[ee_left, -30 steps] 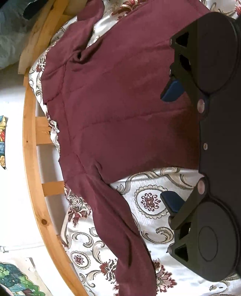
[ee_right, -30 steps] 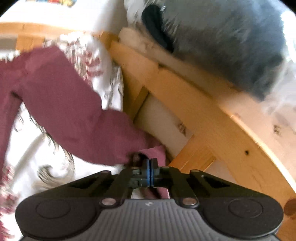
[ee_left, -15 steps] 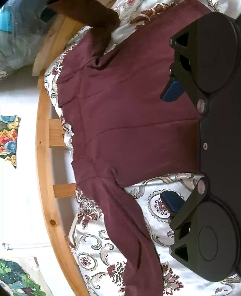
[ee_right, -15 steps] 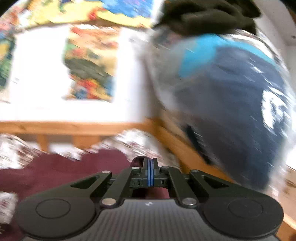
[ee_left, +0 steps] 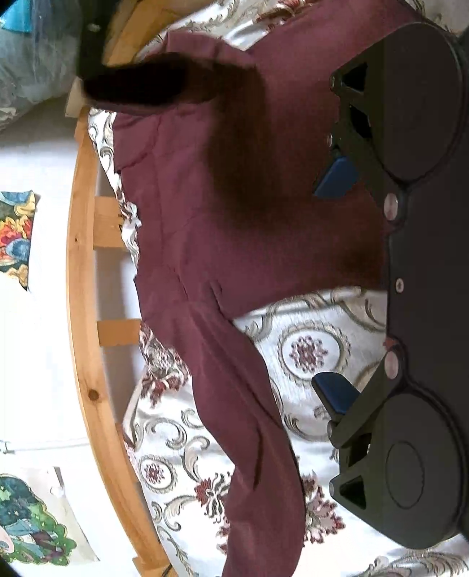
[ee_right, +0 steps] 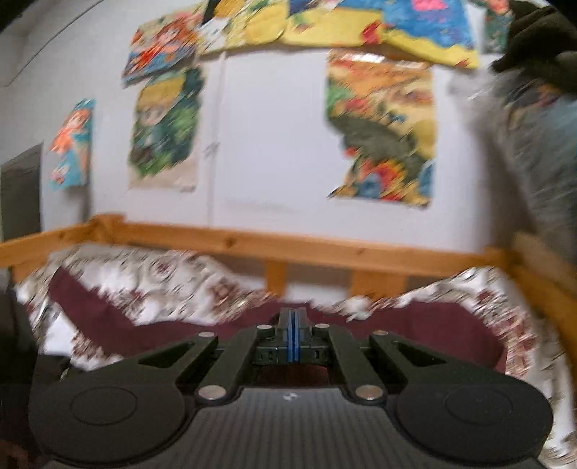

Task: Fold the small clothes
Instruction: 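Carry the held sleeve with the right tool across the shirt back, then grasp the other sleeve cuff with the left tool and lift it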

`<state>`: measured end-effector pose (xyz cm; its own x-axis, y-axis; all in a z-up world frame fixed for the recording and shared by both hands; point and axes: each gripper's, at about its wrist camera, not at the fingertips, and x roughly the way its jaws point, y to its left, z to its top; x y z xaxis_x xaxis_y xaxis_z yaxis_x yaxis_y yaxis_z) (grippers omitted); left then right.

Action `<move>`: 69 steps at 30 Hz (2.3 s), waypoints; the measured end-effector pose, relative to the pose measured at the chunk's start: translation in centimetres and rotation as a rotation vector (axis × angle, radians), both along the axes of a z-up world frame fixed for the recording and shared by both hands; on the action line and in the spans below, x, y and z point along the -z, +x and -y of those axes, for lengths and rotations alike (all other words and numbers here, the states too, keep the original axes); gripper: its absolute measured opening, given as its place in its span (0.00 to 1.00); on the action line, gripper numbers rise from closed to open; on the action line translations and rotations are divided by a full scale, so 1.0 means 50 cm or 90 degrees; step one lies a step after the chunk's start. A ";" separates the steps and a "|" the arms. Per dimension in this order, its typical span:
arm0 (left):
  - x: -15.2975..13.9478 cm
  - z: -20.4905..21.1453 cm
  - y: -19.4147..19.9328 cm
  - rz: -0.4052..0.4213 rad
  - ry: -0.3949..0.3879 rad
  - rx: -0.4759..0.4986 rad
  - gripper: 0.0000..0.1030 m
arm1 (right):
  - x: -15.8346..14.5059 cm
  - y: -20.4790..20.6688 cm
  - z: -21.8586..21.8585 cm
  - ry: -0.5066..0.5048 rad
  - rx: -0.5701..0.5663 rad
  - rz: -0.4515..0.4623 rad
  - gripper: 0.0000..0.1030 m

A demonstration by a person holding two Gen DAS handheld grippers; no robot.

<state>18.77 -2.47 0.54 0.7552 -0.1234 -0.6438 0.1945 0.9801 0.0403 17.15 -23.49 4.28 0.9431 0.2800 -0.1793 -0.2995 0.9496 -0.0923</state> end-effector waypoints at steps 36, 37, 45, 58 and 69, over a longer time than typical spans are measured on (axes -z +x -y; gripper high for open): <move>0.087 0.085 0.041 0.001 0.073 0.067 0.99 | 0.149 0.316 0.350 0.016 0.253 -0.185 0.03; 0.086 0.090 0.037 0.005 0.076 0.072 0.99 | 0.148 0.311 0.350 0.007 0.257 -0.176 0.02; 0.093 0.110 0.033 -0.001 0.091 0.081 0.99 | 0.128 0.294 0.360 0.006 0.285 -0.139 0.02; 0.116 0.086 0.037 -0.067 0.057 0.038 0.99 | 0.188 0.280 0.341 -0.023 0.288 -0.195 0.29; 0.054 -0.042 -0.032 0.003 0.041 -0.072 0.99 | 0.178 0.173 0.278 0.066 0.279 -0.150 0.83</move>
